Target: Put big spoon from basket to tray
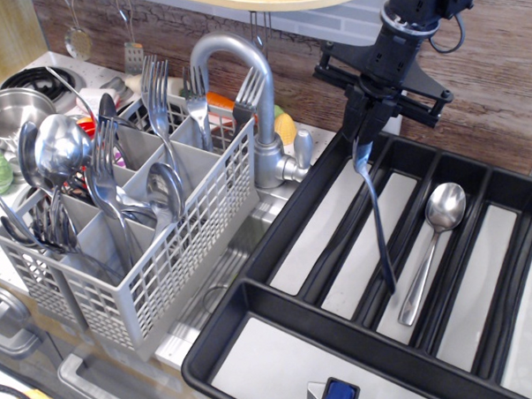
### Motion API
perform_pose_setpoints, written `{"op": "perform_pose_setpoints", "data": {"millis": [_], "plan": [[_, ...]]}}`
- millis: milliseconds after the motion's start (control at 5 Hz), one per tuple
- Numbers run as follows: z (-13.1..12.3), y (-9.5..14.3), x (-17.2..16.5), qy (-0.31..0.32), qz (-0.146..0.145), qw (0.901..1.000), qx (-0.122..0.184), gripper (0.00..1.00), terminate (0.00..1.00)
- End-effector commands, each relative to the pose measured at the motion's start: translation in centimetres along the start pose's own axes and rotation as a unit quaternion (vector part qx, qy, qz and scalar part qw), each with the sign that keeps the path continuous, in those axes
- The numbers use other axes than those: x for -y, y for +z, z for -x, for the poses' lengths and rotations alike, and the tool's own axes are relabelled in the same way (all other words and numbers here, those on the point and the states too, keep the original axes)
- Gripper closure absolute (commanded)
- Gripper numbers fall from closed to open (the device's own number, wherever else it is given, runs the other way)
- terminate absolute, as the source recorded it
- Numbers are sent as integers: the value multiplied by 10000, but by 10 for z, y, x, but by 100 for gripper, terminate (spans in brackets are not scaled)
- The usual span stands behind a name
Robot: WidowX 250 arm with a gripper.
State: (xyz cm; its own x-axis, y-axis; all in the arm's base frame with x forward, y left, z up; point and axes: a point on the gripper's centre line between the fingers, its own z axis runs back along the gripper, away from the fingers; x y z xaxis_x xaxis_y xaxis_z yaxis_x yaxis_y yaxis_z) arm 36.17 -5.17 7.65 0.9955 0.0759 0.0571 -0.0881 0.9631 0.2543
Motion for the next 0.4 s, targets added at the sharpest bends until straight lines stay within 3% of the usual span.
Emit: {"op": "perform_pose_setpoints", "data": {"millis": [0,200], "plan": [[5,10,12,58,-107,9988,474,100,0],[12,2,24,169,-258,9968,732,100,100]]}}
